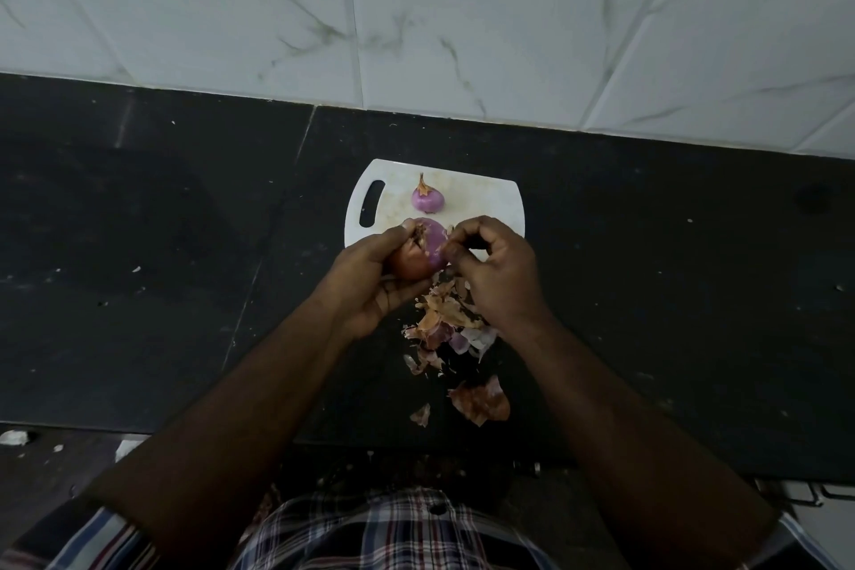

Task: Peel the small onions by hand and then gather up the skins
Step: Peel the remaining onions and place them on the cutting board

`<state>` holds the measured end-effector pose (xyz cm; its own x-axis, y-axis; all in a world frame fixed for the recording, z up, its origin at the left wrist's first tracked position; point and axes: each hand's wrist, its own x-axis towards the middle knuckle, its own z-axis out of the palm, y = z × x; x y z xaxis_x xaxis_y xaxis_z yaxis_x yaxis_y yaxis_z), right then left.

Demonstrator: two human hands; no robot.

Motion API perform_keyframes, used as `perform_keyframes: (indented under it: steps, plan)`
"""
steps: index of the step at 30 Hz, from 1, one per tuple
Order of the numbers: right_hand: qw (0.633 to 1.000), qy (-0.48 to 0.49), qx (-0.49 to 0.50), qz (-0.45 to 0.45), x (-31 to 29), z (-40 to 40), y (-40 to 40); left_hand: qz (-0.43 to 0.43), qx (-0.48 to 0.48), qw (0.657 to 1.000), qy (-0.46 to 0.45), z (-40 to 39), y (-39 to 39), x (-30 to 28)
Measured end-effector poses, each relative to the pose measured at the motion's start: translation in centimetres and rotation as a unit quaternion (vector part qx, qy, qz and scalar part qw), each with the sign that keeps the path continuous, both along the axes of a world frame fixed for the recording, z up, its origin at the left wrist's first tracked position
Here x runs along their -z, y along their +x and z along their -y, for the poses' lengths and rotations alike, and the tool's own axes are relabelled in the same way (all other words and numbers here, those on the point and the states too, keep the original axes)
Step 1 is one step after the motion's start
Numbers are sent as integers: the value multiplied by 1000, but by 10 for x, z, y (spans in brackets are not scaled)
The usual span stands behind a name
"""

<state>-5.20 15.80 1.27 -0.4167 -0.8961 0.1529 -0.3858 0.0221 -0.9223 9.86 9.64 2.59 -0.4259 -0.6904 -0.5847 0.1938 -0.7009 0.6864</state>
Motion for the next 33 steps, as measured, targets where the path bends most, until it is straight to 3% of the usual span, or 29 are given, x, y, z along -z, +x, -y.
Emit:
perform_keyframes:
  steps: [2, 4, 8, 12, 18, 26, 33]
  plan:
    - [991, 29, 22, 130, 0, 1, -2, -16, 5, 1000, 9, 0, 2, 0]
    - [983, 41, 62, 165, 2, 5, -10, -33, 24, 999, 15, -2, 4, 0]
    - [990, 100, 77, 55, 5, 5, -27, -73, 62, 995, 28, -2, 9, 3]
    - [982, 189, -13, -29, 7, -6, -36, -67, 68, 995, 13, -2, 11, 4]
    - [994, 99, -26, 32, -18, -7, -27, -45, 70, 996, -17, -3, 9, 5]
    - [992, 97, 20, 77, -13, -6, -14, -32, 53, 998, -31, 1, 9, 7]
    - [978, 177, 1, -111, 7, -12, -32, -118, 75, 990, 32, 0, 15, 9]
